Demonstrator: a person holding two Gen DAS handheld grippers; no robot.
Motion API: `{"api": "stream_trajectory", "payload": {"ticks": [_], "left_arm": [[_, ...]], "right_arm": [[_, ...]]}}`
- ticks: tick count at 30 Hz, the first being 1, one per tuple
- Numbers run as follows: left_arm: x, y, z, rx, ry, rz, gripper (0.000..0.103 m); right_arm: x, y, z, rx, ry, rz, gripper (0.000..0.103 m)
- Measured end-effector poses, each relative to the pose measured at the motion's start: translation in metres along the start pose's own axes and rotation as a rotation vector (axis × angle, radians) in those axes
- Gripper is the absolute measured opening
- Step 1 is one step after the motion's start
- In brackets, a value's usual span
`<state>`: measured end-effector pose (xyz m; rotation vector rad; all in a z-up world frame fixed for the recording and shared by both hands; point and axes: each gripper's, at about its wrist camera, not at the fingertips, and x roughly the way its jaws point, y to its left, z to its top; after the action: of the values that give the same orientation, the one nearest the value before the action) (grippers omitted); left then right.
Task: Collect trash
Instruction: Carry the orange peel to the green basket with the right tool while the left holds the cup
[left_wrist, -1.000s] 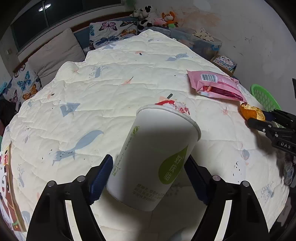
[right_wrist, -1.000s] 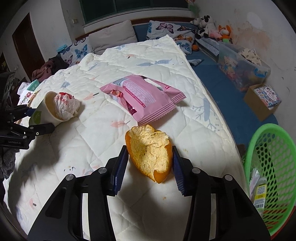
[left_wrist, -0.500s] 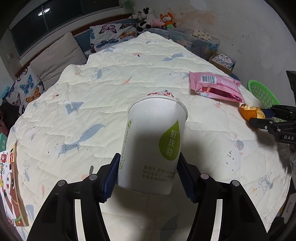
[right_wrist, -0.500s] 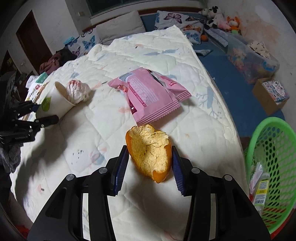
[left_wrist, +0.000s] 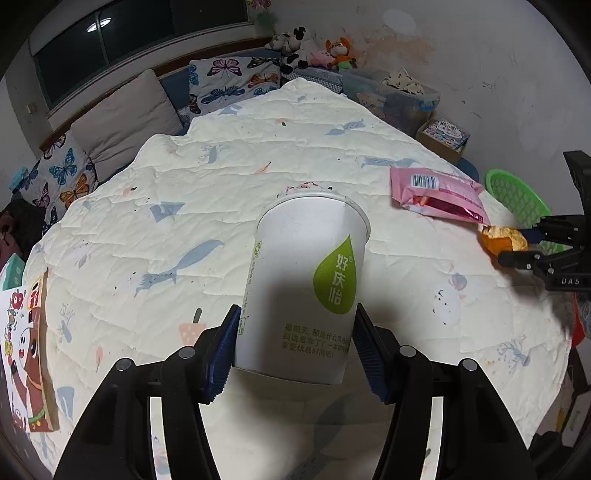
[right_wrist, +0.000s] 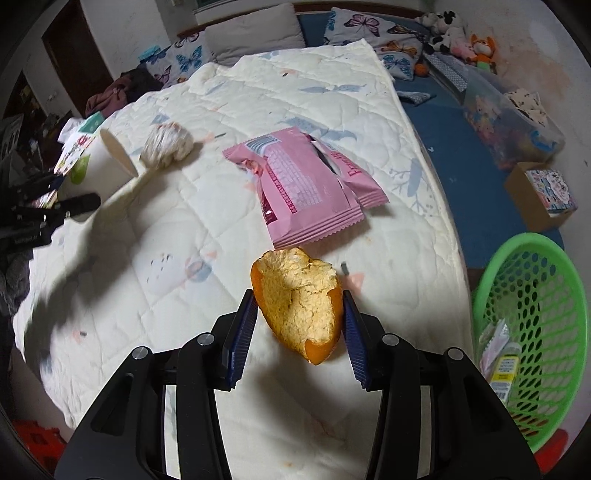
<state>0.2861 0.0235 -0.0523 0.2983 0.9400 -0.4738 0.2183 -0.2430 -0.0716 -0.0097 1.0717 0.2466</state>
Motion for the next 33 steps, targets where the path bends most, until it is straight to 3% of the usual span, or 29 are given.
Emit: {"api": "stream_trajectory", "payload": {"ticks": [6, 27, 33], "left_arm": [[-0.013, -0.004, -0.003, -0.004, -0.027, -0.008, 0.057], [-0.032, -0.020, -0.001, -0.004, -0.059, -0.015, 0.057], [-0.035, -0.015, -0.004, -0.021, -0.059, -0.014, 0.057]], "right_arm": [[-0.014, 0.005, -0.007, -0.030, -0.023, 0.007, 0.046], [-0.081, 0.038, 0.011, -0.085, -0.255, 0.094, 0.046], [-0.072, 0.055, 0.025, -0.114, -0.244, 0.112, 0.046]]}}
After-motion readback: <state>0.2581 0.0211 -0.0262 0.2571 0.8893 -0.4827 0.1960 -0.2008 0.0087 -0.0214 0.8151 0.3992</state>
